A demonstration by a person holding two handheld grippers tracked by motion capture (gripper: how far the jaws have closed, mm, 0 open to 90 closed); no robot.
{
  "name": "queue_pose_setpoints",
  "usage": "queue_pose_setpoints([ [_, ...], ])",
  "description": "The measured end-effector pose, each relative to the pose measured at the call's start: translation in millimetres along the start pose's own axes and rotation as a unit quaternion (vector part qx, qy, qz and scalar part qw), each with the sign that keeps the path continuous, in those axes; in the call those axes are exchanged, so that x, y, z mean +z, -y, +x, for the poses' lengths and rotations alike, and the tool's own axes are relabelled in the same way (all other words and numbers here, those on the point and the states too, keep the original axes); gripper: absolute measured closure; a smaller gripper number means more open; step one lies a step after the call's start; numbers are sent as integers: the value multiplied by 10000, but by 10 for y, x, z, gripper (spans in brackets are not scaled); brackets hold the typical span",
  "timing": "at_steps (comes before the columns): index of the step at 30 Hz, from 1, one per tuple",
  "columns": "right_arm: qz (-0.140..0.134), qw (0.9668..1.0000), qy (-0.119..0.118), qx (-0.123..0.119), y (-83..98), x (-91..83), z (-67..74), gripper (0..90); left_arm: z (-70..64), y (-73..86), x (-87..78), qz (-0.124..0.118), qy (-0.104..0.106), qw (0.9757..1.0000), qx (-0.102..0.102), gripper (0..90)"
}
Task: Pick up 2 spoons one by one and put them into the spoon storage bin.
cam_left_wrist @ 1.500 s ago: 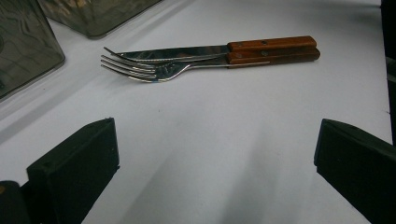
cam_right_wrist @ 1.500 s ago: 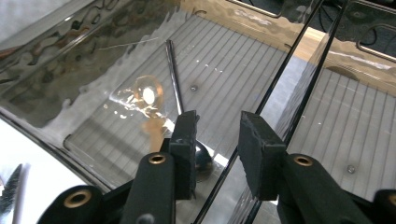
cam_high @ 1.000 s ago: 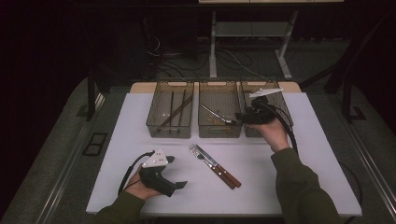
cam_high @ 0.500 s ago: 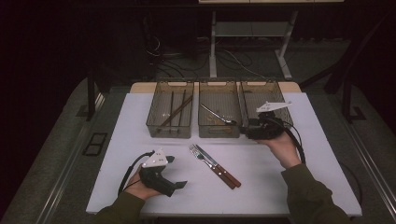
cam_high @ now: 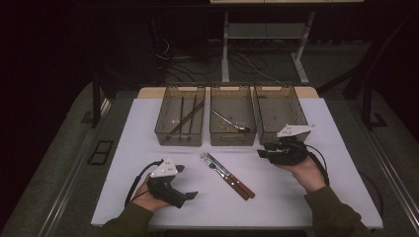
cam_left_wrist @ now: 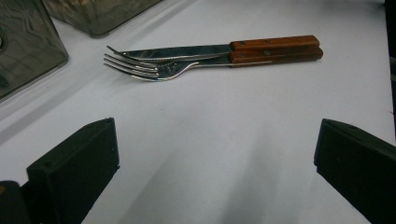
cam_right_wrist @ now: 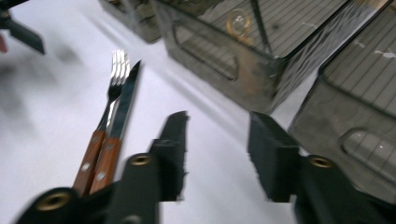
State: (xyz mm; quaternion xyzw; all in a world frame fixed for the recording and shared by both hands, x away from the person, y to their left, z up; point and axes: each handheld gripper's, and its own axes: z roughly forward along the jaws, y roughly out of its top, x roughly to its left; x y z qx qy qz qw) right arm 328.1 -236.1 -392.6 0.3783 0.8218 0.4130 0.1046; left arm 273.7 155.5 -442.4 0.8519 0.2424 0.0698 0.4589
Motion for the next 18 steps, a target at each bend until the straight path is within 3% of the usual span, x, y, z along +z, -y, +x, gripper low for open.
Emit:
queue_pose_setpoints([
  [12,208,9993,-241,-198,193,-47,182,892,2,0,2,9,-7,10000,6,0],
  [18,254,9986,-388,-263,213,-26,266,899,-5,-1,0,-2,-8,10000,-3,0],
])
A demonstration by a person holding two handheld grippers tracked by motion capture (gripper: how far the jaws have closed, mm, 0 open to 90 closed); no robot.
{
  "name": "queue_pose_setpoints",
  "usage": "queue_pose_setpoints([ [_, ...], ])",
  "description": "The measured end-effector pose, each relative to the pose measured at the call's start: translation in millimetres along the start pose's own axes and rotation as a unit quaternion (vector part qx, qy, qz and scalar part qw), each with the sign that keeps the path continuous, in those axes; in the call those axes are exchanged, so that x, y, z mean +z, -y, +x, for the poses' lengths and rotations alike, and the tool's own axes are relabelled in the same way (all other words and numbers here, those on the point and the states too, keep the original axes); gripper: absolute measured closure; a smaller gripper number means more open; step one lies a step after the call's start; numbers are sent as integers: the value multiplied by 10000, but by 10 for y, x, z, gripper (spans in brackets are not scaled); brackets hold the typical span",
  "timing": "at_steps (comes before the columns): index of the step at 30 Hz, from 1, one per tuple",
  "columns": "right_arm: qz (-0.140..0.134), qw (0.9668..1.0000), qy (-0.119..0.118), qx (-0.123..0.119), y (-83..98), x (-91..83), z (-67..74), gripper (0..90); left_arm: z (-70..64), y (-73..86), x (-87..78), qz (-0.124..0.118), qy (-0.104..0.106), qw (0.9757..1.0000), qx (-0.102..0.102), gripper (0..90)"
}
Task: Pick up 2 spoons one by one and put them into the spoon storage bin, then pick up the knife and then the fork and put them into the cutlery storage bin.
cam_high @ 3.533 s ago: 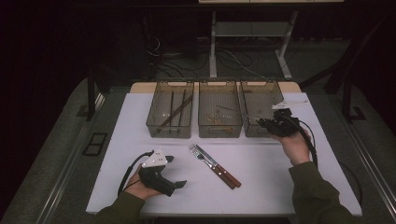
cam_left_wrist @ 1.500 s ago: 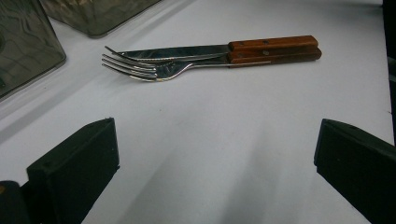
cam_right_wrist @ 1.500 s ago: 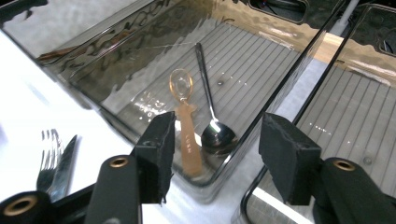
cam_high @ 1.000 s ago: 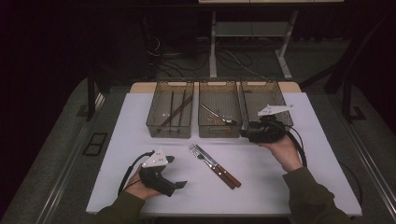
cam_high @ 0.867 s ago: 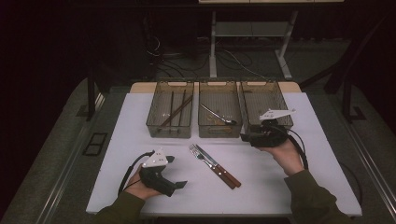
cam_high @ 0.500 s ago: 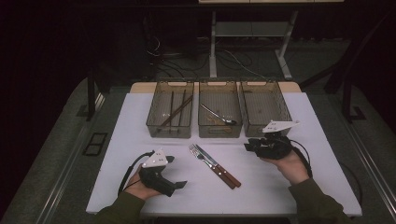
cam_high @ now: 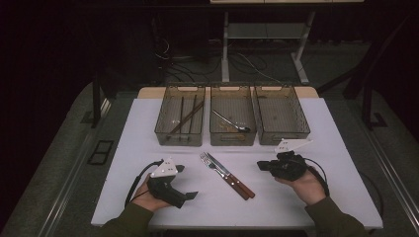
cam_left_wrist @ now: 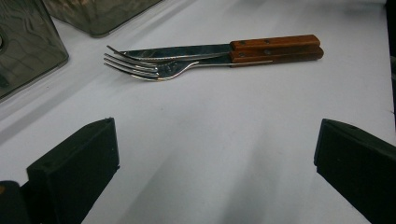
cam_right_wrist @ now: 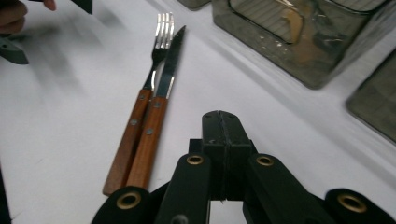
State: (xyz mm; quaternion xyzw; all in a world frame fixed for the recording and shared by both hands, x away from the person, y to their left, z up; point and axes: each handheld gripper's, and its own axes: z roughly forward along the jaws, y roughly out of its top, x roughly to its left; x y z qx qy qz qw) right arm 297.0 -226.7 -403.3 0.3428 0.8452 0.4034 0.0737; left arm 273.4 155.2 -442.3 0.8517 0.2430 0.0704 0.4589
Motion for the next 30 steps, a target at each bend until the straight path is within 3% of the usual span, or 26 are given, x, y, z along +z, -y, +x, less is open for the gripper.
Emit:
queue_pose_setpoints([
  [20,151,9989,-346,-266,-72,306,305,899,-1,0,7,-32,-1,10000,-31,0],
  [30,353,9975,-403,-454,-97,583,466,899,-6,0,9,-22,11,10000,-28,0],
])
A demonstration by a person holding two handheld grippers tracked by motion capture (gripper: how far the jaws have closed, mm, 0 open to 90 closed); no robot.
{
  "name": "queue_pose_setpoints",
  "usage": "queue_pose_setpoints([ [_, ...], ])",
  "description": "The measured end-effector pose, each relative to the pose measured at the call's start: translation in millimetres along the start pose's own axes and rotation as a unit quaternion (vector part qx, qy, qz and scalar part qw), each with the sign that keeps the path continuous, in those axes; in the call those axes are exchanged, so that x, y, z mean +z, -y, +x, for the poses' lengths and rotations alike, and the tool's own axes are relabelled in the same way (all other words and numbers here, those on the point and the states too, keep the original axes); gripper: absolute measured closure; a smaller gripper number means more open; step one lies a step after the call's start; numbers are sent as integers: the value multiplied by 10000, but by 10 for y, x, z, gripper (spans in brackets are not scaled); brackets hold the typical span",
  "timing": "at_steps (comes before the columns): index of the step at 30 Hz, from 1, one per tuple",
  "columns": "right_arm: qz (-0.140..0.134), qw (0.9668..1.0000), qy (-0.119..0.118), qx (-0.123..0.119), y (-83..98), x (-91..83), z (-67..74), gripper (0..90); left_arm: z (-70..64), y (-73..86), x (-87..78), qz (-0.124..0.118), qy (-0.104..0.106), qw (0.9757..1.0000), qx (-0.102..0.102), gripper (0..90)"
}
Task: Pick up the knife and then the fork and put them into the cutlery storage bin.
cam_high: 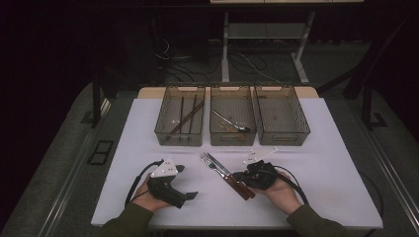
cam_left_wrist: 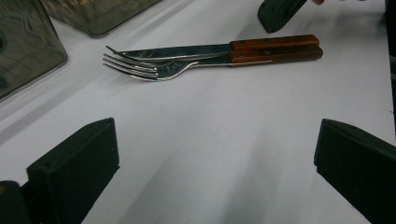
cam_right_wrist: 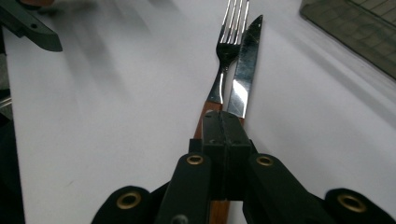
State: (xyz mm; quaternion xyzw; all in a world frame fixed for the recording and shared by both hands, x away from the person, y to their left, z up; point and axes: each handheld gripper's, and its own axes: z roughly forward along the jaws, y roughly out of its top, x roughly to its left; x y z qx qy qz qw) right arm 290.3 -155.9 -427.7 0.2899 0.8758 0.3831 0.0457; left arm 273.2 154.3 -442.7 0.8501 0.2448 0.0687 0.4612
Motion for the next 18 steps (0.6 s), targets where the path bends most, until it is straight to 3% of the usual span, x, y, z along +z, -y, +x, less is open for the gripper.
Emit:
queue_pose_setpoints([
  [7,153,9997,121,-137,-18,167,60,899,1,1,-1,-23,6,10000,-9,0],
  [18,247,9992,268,-168,-23,160,70,900,-1,0,-4,-27,8,10000,-9,0],
])
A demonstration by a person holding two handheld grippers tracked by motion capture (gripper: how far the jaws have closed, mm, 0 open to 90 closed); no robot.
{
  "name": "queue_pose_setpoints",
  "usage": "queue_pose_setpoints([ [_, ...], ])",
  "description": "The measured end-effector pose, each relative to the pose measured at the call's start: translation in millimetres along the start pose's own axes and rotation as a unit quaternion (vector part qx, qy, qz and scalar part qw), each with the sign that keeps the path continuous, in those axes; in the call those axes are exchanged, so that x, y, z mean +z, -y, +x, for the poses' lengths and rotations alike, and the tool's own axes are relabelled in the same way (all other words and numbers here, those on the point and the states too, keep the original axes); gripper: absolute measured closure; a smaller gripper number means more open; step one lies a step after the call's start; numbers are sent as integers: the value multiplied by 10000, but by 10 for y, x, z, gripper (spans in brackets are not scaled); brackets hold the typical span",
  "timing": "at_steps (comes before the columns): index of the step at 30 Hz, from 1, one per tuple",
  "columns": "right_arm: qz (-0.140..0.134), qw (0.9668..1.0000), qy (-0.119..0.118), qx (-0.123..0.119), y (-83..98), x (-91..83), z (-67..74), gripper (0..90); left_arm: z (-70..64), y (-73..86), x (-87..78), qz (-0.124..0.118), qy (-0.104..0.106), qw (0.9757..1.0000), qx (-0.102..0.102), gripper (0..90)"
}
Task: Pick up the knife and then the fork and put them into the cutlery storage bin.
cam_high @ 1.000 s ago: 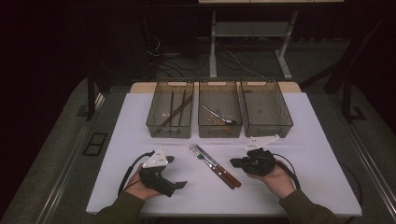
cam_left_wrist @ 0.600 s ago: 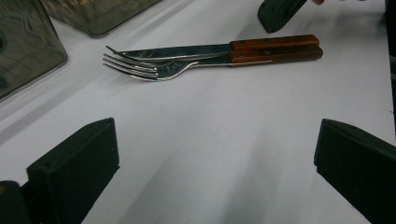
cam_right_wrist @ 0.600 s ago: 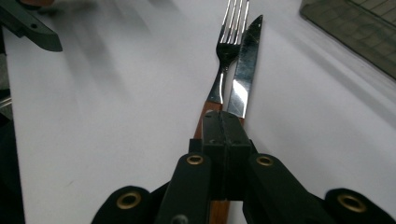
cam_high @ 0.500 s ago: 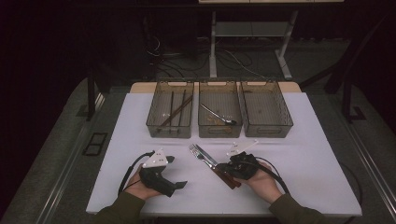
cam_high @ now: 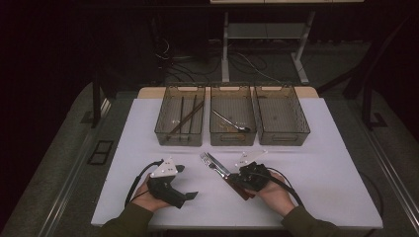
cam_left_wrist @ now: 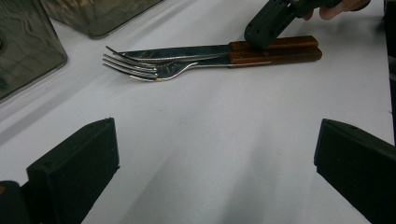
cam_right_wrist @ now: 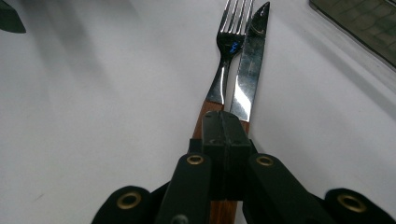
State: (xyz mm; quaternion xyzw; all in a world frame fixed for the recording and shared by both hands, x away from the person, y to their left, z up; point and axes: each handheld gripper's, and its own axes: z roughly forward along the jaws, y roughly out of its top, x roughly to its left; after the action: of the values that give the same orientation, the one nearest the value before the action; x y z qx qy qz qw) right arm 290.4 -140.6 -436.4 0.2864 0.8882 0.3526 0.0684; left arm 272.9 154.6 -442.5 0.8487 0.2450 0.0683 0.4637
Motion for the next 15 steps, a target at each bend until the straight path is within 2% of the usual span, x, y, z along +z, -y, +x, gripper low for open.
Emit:
queue_pose_setpoints([
  [15,158,9994,252,-152,2,19,91,900,-2,-1,-1,0,-7,10000,0,0],
])
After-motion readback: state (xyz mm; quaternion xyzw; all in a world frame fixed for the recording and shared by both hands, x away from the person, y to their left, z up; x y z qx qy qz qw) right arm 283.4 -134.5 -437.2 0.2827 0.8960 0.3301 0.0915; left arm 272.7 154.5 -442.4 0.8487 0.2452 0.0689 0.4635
